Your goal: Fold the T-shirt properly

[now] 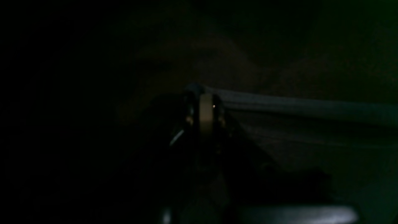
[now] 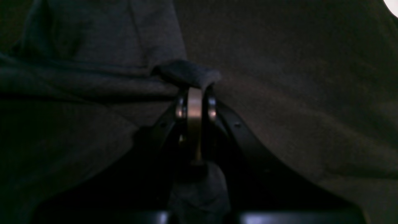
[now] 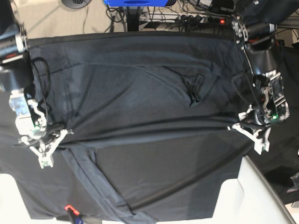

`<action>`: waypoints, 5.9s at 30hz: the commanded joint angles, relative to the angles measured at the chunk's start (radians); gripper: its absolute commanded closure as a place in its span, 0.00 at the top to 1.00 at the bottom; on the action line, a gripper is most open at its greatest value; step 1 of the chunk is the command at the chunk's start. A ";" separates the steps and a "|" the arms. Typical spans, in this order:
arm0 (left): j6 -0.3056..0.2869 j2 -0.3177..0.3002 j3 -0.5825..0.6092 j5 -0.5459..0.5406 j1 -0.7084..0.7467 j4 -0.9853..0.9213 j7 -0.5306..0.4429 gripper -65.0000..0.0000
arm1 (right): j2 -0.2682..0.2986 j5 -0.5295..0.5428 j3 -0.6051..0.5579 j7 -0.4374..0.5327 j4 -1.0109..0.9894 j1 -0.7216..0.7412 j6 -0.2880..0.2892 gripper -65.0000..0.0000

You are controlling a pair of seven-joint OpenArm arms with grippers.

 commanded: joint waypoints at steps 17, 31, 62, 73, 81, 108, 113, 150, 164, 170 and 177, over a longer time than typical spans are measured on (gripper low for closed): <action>-0.001 -0.044 0.000 -0.273 0.215 0.290 0.140 0.00 | 0.044 0.003 0.134 -0.385 0.471 -0.203 -0.016 0.00; -0.001 -0.066 -0.006 -0.281 0.425 0.465 0.142 0.00 | 0.035 0.003 0.216 -0.515 0.626 -0.353 -0.014 0.00; -0.001 -0.073 0.001 -0.273 0.476 0.462 0.174 0.00 | 0.017 0.004 0.315 -0.569 0.641 -0.476 -0.013 0.00; -0.001 -0.072 0.001 -0.273 0.474 0.456 0.173 0.00 | 0.012 0.004 0.317 -0.569 0.635 -0.487 -0.016 0.00; -0.001 -0.072 0.001 -0.271 0.460 0.454 0.173 0.00 | 0.011 0.004 0.317 -0.569 0.634 -0.493 -0.016 0.00; 0.003 -0.041 0.083 -0.110 0.440 0.517 0.104 0.42 | -0.052 0.001 0.473 -0.572 0.649 -0.496 -0.017 0.46; 0.003 -0.036 0.023 -0.116 0.449 0.589 0.107 0.69 | -0.055 0.001 0.549 -0.571 0.726 -0.524 -0.017 0.46; 0.003 0.060 0.014 0.082 0.314 0.204 -0.039 0.00 | -0.014 0.003 0.559 -0.291 0.311 -0.346 -0.008 0.00; 0.003 0.059 0.006 0.083 0.319 0.212 -0.039 0.00 | 0.000 0.003 0.562 -0.293 0.250 -0.303 -0.017 0.00; 0.003 0.056 0.004 0.082 0.328 0.242 -0.039 0.00 | -0.002 0.007 0.565 -0.299 0.480 -0.402 -0.033 0.00; 0.002 0.051 0.004 0.080 0.360 0.400 -0.030 0.00 | -0.060 0.004 0.547 -0.485 0.819 -0.424 -0.063 0.32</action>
